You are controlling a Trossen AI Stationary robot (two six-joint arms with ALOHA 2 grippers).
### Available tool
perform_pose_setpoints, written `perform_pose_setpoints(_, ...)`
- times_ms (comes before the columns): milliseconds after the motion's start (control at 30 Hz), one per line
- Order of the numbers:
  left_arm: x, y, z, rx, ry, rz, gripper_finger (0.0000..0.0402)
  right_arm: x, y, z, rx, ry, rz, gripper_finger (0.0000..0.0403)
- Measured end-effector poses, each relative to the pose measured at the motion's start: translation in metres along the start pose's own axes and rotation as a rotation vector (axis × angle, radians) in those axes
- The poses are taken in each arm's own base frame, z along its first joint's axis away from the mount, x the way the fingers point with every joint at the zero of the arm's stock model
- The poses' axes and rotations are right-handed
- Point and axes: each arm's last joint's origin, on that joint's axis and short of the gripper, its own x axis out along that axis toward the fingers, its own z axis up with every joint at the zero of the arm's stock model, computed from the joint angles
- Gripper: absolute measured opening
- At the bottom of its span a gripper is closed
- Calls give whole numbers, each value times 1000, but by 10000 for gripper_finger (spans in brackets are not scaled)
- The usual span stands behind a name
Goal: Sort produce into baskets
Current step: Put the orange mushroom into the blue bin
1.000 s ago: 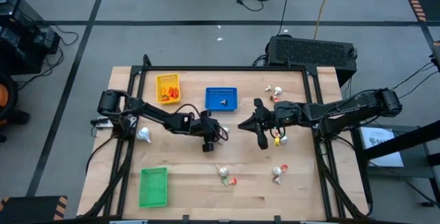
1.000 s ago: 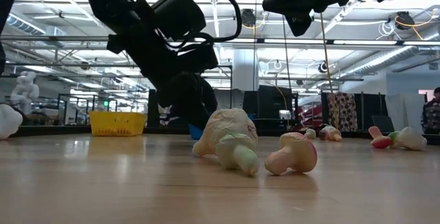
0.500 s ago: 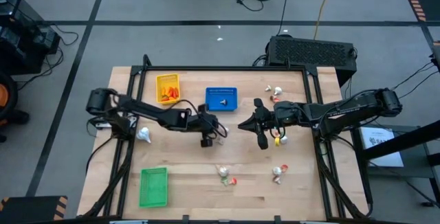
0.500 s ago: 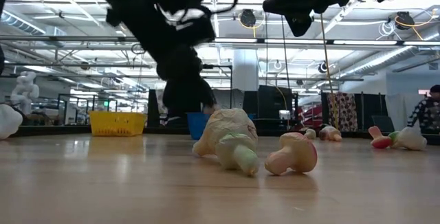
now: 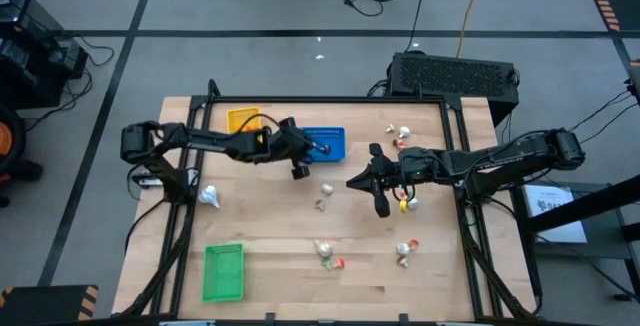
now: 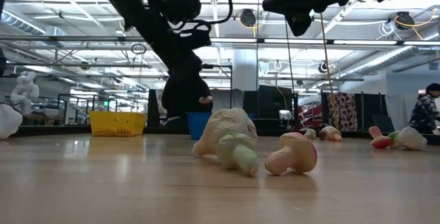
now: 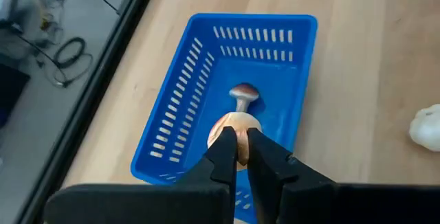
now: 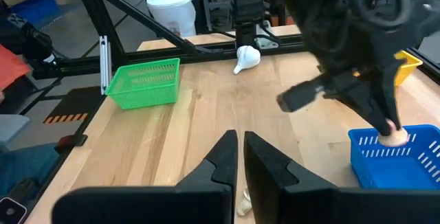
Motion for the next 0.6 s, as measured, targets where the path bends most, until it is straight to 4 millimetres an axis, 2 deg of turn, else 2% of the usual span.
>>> perform_pose_setpoints(133, 3, 10, -1, -48, -3, -9, 27, 0, 0, 0, -6, 0, -1, 18)
perform_pose_setpoints(333, 4, 14, -2, -58, 4, -1, 33, 0, 0, 0, -27, 0, -1, 18)
perform_pose_setpoints(600, 4, 16, -3, -61, 7, 4, 104, 0, 0, 0, -26, 0, -1, 18)
